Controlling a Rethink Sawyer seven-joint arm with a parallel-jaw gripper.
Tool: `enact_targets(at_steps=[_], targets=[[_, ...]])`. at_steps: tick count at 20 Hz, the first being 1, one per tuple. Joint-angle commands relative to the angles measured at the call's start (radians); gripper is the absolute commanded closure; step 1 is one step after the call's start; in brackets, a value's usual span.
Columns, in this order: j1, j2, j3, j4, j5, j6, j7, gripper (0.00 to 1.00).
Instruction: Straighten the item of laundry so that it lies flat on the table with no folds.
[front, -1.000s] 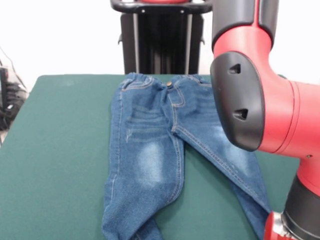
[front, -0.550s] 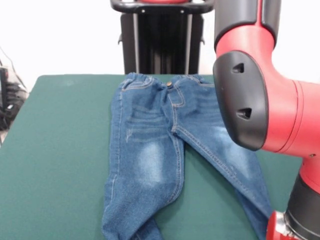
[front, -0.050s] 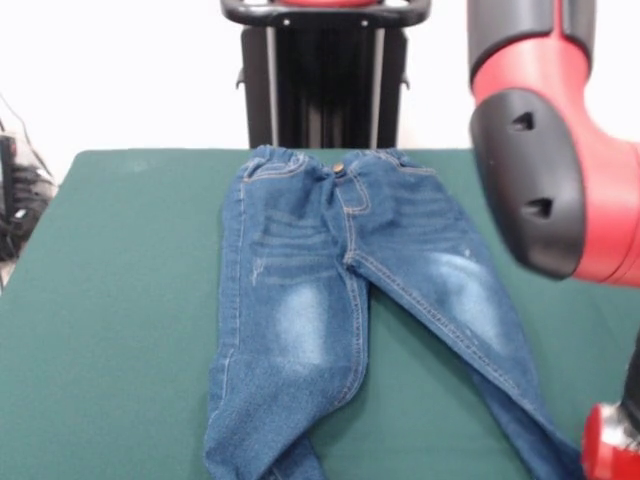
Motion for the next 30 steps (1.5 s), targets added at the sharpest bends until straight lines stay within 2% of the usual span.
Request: enact_targets(at_steps=[1,5,9,14,23,30], targets=[[0.165,-0.2,0.338,0.439,-0.138,-0.155,-0.011,0.0],[0.205,-0.382,0.443,0.689,-0.192,-0.204,-0.085,0.0],[0.212,-0.492,0.498,0.82,-0.248,-0.226,-0.106,0.0],[0.189,-0.548,0.561,0.882,-0.325,-0.279,-0.098,0.0],[0.171,-0.578,0.613,0.941,-0.455,-0.293,-0.017,0.0],[0.102,-0.615,0.734,0.994,-0.58,-0.293,-0.118,0.0]])
